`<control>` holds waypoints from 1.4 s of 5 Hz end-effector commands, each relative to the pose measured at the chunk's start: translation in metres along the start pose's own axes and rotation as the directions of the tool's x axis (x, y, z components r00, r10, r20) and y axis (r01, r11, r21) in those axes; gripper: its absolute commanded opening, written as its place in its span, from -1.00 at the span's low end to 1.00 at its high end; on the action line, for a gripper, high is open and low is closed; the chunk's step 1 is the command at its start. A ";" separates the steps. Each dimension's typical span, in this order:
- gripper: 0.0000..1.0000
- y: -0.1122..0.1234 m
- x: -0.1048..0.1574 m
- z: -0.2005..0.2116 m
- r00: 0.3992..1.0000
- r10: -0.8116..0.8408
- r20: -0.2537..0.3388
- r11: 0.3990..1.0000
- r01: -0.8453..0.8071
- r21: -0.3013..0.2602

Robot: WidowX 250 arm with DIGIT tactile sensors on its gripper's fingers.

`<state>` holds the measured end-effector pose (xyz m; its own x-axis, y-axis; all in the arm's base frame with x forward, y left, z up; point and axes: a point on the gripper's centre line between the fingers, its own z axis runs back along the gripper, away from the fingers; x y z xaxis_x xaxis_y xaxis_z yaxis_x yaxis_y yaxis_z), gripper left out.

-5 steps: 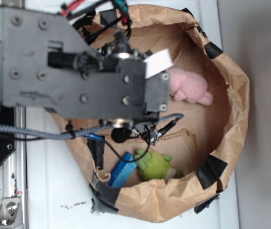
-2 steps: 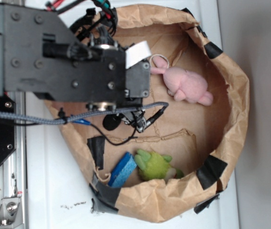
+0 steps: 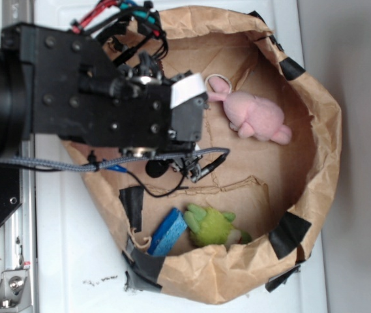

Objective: Grab the silver keys.

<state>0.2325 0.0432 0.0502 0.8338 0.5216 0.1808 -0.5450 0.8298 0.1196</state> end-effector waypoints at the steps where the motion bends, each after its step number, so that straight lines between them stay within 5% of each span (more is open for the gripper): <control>1: 1.00 0.019 0.005 -0.008 0.999 0.017 0.027 1.000 -0.017 0.006; 2: -1.00 0.022 0.005 -0.012 0.999 0.006 0.033 1.000 -0.006 -0.008; 7: -1.00 0.022 0.014 0.000 0.999 0.039 0.022 0.999 -0.038 -0.039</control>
<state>0.2244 0.0560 0.0392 0.8311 0.5362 0.1477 -0.5519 0.8280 0.0991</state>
